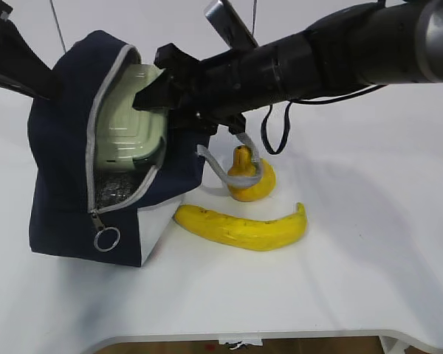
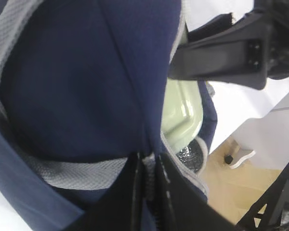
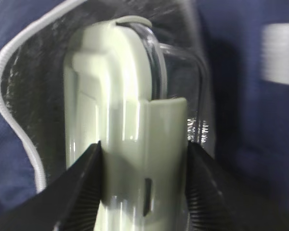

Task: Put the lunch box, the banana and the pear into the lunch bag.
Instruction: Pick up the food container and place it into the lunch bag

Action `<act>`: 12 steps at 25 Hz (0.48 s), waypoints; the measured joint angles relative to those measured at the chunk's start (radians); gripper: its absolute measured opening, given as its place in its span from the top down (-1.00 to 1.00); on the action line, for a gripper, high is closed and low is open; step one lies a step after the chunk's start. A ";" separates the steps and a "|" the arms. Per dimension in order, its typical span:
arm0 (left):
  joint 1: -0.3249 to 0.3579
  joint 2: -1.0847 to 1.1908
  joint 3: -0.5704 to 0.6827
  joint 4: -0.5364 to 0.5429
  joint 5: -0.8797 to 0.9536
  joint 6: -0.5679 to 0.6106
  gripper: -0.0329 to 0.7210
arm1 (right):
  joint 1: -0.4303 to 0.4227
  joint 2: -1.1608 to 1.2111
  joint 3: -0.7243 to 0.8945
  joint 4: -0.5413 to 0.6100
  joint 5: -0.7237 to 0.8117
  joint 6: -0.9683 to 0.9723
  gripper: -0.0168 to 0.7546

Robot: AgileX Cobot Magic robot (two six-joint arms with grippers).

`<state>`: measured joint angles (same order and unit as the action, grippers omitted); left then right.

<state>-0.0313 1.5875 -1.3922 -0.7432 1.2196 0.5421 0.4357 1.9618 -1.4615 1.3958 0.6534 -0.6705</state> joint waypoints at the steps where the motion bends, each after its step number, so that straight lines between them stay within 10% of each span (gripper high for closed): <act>1: 0.000 0.000 0.000 0.000 0.000 0.005 0.87 | 0.001 0.003 -0.007 -0.002 0.006 -0.002 0.00; 12: 0.000 0.011 0.000 0.020 0.000 0.014 0.87 | 0.016 0.094 -0.026 -0.002 0.007 -0.007 0.00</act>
<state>-0.0313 1.5985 -1.3922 -0.7231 1.2196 0.5562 0.4513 2.0560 -1.4875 1.3934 0.6606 -0.6771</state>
